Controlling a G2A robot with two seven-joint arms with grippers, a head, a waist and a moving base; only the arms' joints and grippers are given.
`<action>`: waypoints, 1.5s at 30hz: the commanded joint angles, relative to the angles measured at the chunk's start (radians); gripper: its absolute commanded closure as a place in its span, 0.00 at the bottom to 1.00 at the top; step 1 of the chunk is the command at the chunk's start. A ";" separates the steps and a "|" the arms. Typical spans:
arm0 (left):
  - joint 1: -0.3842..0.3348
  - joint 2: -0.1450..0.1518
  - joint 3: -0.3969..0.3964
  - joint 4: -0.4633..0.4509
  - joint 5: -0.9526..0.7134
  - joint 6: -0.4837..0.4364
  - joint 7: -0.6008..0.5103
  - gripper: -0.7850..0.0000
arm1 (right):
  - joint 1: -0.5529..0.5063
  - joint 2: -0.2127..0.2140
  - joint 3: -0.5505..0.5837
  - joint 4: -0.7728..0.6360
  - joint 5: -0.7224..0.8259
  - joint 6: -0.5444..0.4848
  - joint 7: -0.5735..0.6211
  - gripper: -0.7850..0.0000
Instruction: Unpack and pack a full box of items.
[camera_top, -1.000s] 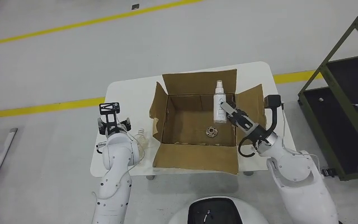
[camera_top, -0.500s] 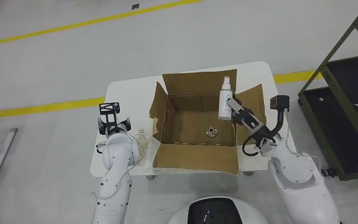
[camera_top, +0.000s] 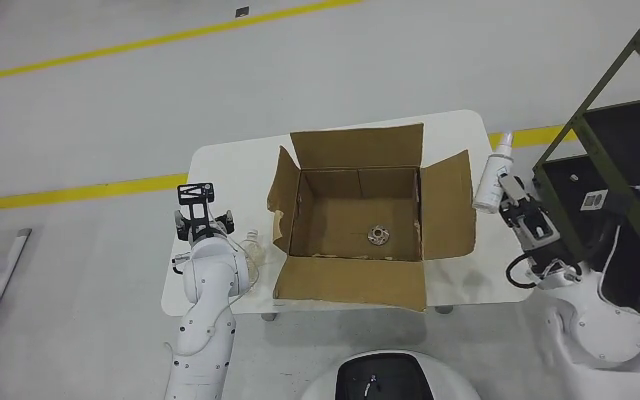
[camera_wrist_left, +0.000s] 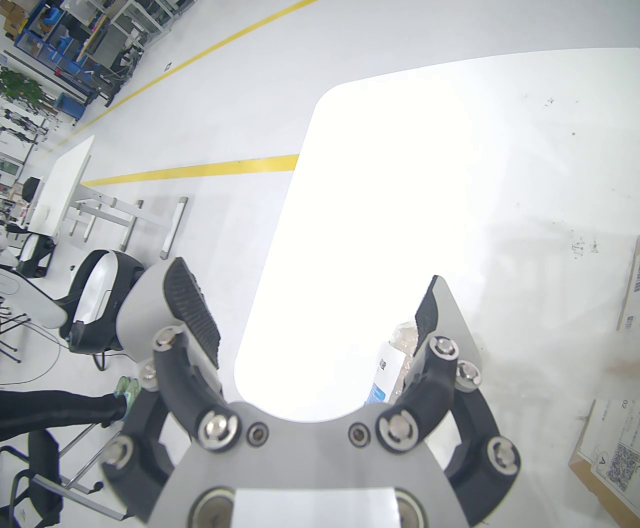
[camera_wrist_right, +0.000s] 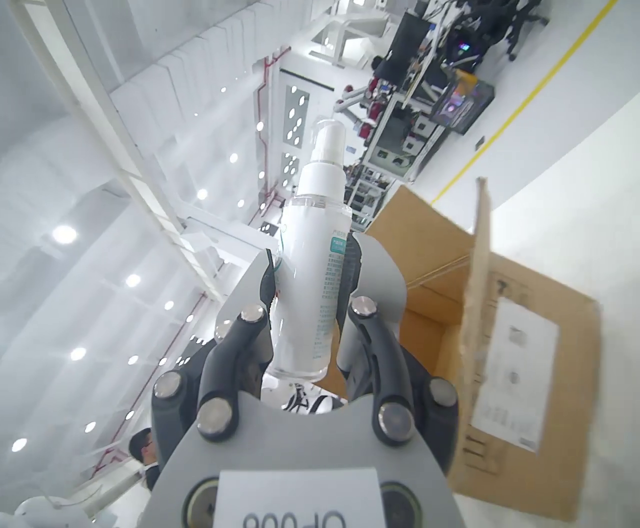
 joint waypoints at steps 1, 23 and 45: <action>0.000 0.000 0.000 0.000 0.000 0.000 0.000 0.00 | -0.030 0.005 0.037 -0.007 -0.037 0.010 -0.007 1.00; 0.000 0.000 0.000 0.000 0.000 0.000 0.000 0.00 | -0.071 0.047 -0.063 0.096 -0.812 0.234 0.084 1.00; 0.000 0.000 0.000 0.000 0.000 0.000 0.000 0.00 | 0.025 0.071 -0.176 0.182 -1.053 0.263 0.202 0.57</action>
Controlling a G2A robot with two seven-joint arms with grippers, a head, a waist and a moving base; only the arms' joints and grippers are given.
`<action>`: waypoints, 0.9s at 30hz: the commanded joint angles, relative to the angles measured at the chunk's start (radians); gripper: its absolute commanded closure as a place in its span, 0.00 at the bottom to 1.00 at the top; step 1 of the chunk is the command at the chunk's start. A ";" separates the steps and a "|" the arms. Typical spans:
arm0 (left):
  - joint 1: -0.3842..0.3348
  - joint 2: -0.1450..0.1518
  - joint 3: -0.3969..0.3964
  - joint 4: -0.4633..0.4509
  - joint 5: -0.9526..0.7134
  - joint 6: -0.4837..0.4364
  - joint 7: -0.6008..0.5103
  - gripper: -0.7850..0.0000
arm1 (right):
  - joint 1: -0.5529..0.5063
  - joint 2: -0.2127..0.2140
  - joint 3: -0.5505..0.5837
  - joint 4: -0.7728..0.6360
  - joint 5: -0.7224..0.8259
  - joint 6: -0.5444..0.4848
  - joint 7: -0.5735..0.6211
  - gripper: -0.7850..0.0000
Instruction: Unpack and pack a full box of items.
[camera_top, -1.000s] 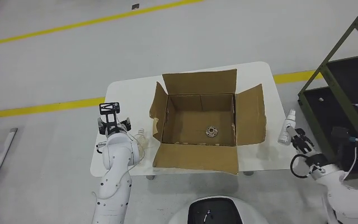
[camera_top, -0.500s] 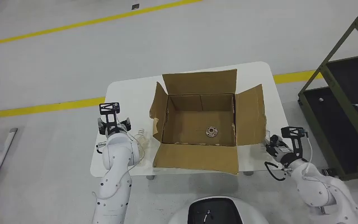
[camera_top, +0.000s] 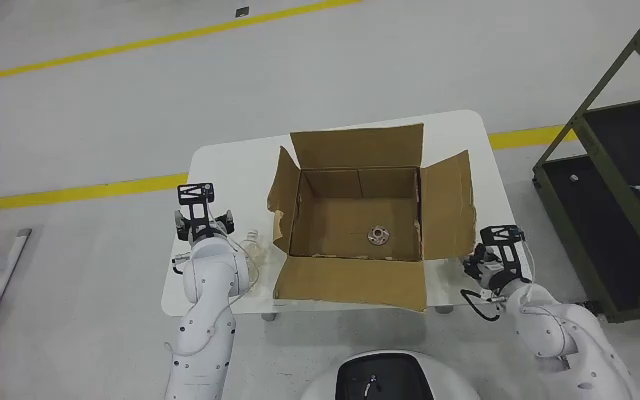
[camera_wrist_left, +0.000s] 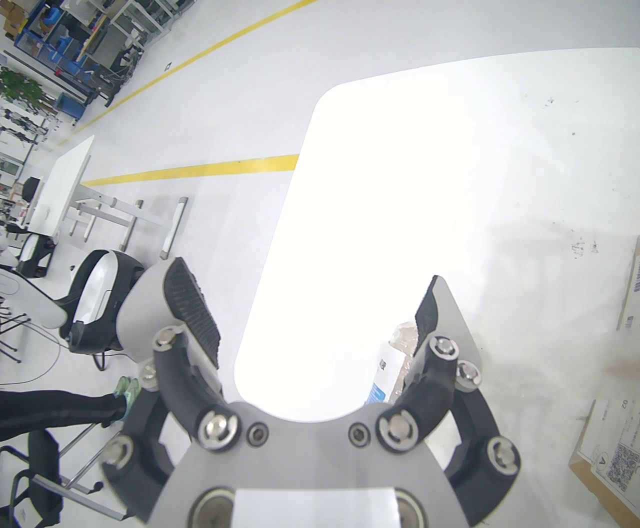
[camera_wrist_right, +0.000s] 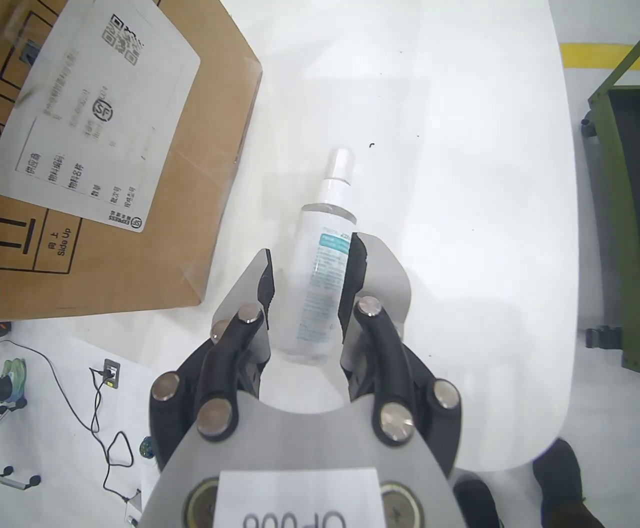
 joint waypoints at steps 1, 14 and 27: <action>0.000 0.000 0.000 0.000 0.000 0.000 0.000 0.00 | 0.003 0.001 -0.001 0.005 0.008 0.000 0.001 0.56; 0.000 0.000 0.000 0.000 0.000 0.000 0.000 0.00 | -0.092 -0.006 0.154 -0.285 0.345 0.075 -0.274 0.87; 0.000 0.000 0.000 0.000 0.000 0.000 0.000 0.00 | 0.100 0.000 -0.124 -0.487 0.184 0.050 -0.169 1.00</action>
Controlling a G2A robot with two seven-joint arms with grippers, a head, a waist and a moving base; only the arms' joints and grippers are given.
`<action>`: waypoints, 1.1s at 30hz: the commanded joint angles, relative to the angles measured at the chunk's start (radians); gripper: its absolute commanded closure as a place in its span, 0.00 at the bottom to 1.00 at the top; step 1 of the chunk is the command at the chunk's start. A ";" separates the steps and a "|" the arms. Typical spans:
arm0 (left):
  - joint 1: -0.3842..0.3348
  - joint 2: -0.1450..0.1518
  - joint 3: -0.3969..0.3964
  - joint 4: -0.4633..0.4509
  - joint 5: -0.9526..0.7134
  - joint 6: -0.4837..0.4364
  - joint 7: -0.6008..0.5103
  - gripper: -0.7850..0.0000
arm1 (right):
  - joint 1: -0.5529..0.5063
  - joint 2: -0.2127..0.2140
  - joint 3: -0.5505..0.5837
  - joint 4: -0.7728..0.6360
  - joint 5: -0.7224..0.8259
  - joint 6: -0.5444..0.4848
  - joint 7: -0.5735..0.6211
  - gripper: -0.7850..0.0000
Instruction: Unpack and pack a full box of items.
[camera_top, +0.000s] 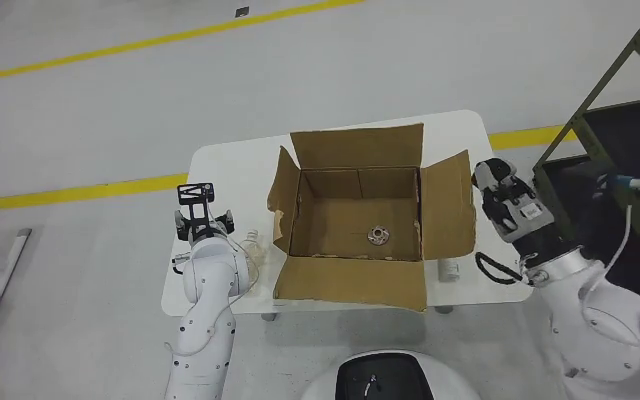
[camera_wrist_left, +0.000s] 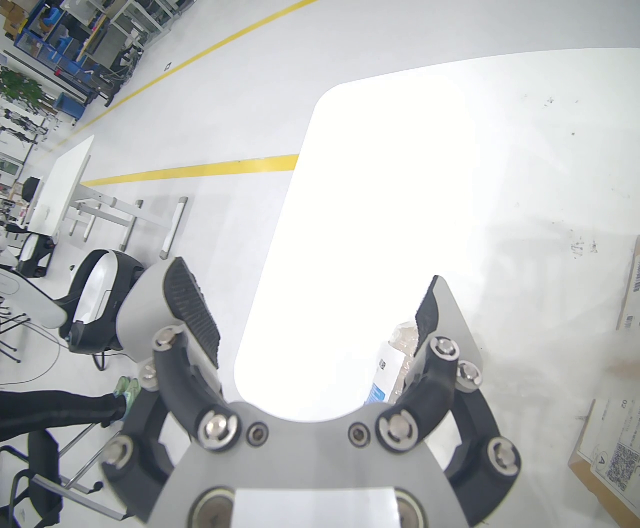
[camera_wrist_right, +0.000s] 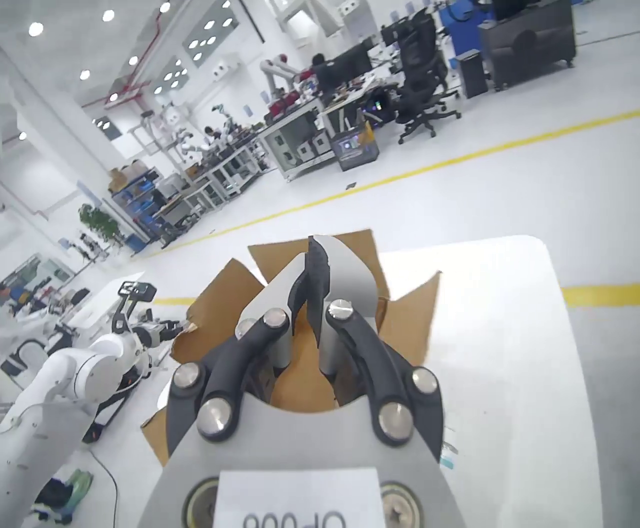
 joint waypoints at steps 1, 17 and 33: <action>0.000 0.000 0.000 0.000 0.000 0.000 0.000 0.00 | 0.056 -0.001 -0.084 0.041 -0.075 0.015 0.033 1.00; 0.000 0.000 0.000 0.000 0.000 0.000 0.000 0.00 | 0.192 -0.015 -0.339 0.207 -0.347 0.128 0.126 1.00; 0.000 0.000 0.000 0.000 0.000 0.000 0.000 0.00 | 0.527 -0.062 -0.526 0.594 -0.471 0.237 0.363 1.00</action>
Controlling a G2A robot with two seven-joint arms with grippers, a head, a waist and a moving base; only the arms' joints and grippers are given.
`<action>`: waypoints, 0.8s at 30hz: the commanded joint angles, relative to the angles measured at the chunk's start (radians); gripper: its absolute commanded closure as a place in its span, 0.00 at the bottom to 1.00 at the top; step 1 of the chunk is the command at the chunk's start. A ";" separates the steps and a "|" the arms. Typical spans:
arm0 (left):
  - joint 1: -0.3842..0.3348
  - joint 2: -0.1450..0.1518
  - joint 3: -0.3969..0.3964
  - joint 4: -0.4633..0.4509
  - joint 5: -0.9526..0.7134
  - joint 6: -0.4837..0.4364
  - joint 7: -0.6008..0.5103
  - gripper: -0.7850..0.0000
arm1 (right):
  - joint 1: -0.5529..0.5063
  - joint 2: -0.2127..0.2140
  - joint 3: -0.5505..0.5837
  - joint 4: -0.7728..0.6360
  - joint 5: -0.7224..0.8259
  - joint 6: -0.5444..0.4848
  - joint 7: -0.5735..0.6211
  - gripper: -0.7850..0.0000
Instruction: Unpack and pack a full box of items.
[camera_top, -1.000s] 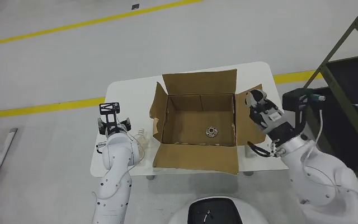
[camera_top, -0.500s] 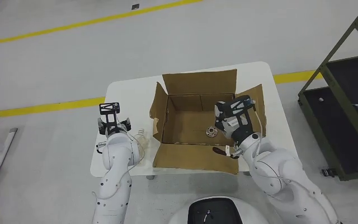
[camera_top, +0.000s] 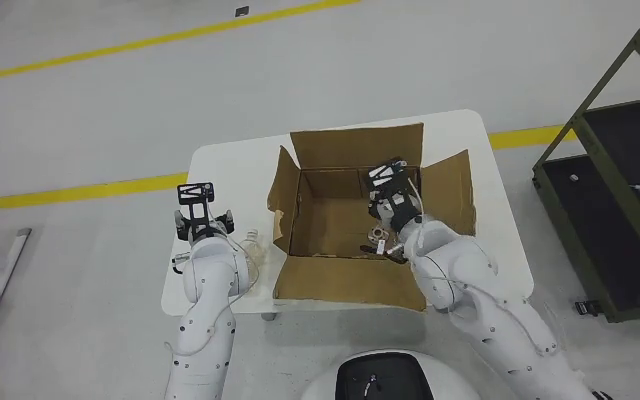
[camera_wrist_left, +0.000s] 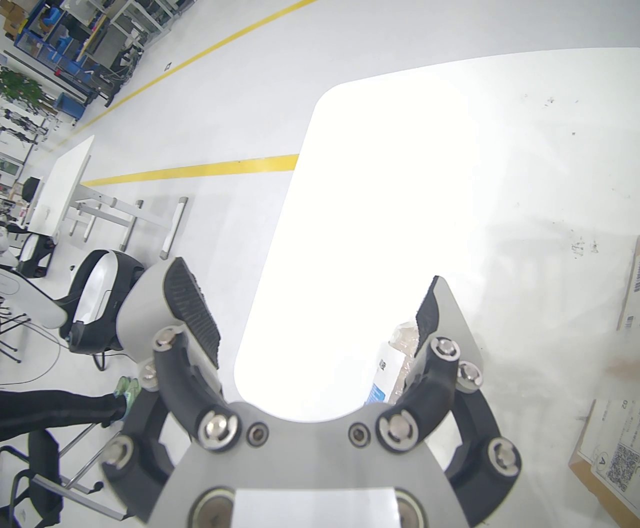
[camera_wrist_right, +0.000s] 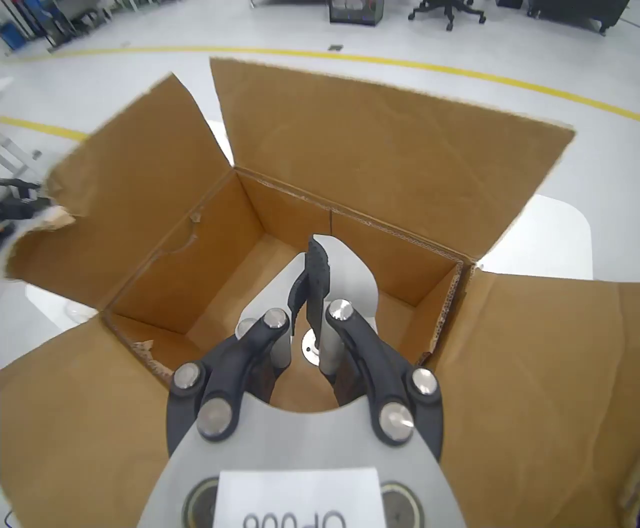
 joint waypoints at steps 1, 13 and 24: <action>0.000 0.000 0.000 0.000 0.000 0.000 0.000 0.00 | 0.084 -0.015 -0.044 0.115 0.006 0.015 0.049 1.00; 0.000 0.000 0.000 0.000 0.000 0.000 0.000 0.00 | 0.241 -0.072 -0.181 0.465 -0.011 0.019 0.203 1.00; 0.000 0.000 0.000 0.000 0.000 0.000 0.000 0.00 | 0.230 -0.069 -0.182 0.446 -0.024 -0.017 0.208 1.00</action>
